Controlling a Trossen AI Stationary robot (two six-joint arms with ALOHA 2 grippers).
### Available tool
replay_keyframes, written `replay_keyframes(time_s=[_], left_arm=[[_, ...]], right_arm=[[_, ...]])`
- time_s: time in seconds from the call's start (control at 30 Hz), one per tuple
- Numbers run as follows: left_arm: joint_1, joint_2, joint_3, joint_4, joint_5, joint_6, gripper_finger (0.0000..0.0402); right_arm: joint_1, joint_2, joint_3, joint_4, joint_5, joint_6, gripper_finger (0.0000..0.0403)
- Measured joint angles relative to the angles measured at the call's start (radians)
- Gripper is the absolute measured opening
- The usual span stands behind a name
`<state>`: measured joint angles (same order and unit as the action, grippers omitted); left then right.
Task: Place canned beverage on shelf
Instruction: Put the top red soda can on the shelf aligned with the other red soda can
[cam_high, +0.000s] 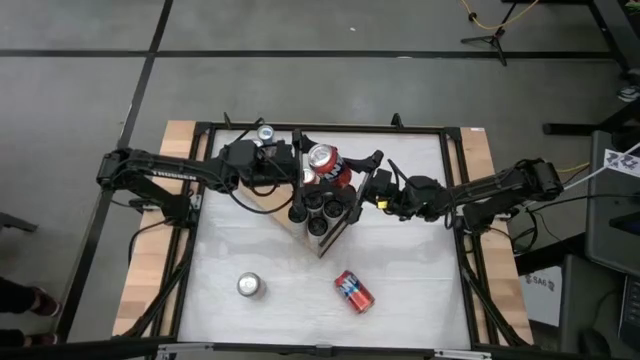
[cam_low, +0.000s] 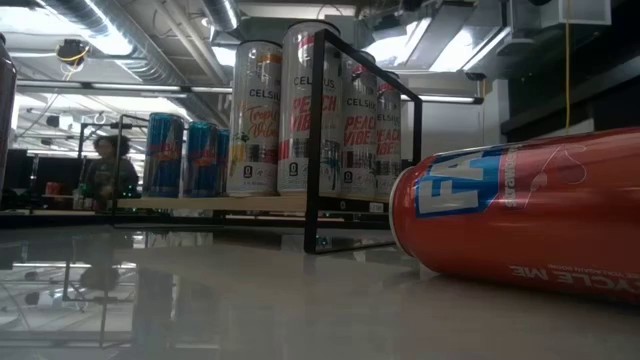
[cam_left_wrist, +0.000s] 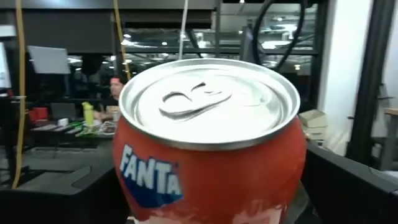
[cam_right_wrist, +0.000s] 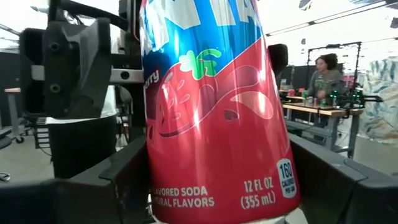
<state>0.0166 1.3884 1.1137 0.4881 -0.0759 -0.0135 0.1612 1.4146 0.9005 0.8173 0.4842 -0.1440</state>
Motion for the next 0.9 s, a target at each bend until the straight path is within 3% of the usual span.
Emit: replay_keyframes(time_s=[0.9], left_arm=[[0.000, 0.000, 0.000, 0.000, -0.152, -0.076, 0.0396]], right_arm=[[-0.006, 0.005, 0.000, 0.005, 0.115, -0.022, 0.0308]])
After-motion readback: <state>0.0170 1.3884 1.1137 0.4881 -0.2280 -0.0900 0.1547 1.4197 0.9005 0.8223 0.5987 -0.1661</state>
